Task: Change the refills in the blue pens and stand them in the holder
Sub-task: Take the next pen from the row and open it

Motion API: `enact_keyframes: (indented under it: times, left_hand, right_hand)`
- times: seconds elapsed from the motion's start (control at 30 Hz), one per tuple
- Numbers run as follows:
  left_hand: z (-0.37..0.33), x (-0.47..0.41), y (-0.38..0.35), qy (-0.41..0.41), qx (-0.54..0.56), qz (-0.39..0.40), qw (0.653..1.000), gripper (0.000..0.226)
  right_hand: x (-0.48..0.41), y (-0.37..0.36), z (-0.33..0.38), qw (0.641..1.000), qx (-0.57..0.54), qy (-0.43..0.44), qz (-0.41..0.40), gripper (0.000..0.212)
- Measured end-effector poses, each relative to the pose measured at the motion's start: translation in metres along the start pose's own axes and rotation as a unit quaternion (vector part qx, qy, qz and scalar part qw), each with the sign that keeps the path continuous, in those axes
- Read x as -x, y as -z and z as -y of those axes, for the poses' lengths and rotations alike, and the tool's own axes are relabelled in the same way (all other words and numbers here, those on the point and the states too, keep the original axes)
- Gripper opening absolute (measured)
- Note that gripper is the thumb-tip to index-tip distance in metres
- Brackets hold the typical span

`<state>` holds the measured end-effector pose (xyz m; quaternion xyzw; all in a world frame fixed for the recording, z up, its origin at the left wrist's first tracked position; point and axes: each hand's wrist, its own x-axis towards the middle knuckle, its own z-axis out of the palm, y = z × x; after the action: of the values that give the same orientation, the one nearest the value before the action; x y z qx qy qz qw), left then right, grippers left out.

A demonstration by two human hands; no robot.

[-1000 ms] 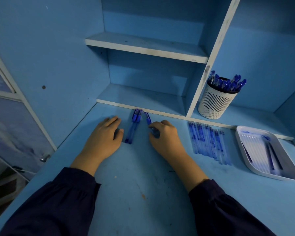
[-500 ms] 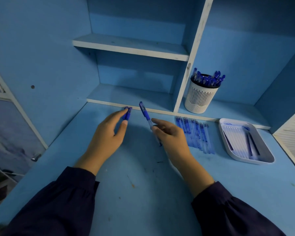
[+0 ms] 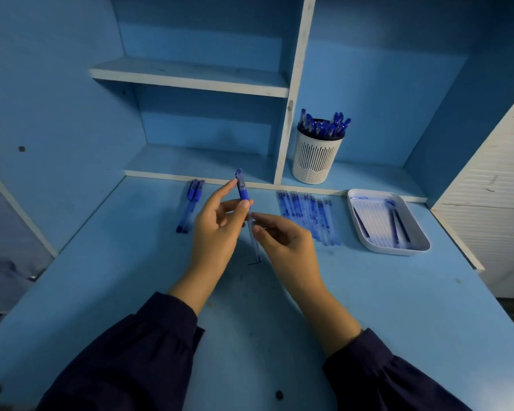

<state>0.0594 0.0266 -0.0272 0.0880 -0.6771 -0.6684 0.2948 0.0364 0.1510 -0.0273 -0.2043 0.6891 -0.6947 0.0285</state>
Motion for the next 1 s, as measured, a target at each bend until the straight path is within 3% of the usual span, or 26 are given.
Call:
enact_keyframes:
  times: [0.23,0.37,0.47,0.57,0.7,0.87,1.0]
  left_hand:
    - [0.002,0.009,-0.001,-0.012,-0.024,0.078,0.997,0.035]
    - [0.004,0.012,-0.004,0.003,-0.037,0.155,0.987,0.029]
    - [0.005,0.015,-0.004,0.007,-0.058,0.190,0.980,0.031]
    - [0.006,0.016,-0.006,0.016,-0.051,0.196,0.979,0.028]
    - [0.008,0.016,-0.006,0.009,-0.087,0.204,0.975,0.026]
    - [0.010,0.015,-0.009,0.000,-0.053,0.172,0.984,0.022]
    - [0.010,0.016,-0.007,-0.024,-0.036,0.192,0.980,0.026]
  right_hand:
    - [-0.007,0.028,0.008,0.995,-0.019,0.031,-0.095,0.019]
    - [-0.010,0.036,0.013,0.995,-0.044,0.030,-0.080,0.027]
    - [-0.012,0.036,0.011,0.996,-0.019,0.029,-0.078,0.019]
    - [-0.014,0.038,0.009,0.995,0.011,0.035,-0.094,0.004]
    - [-0.012,0.038,0.006,0.993,0.020,0.033,-0.110,0.008]
    - [-0.009,0.030,0.003,0.991,0.015,0.040,-0.126,0.015]
    - [-0.007,0.026,0.002,0.989,0.025,0.059,-0.136,0.021]
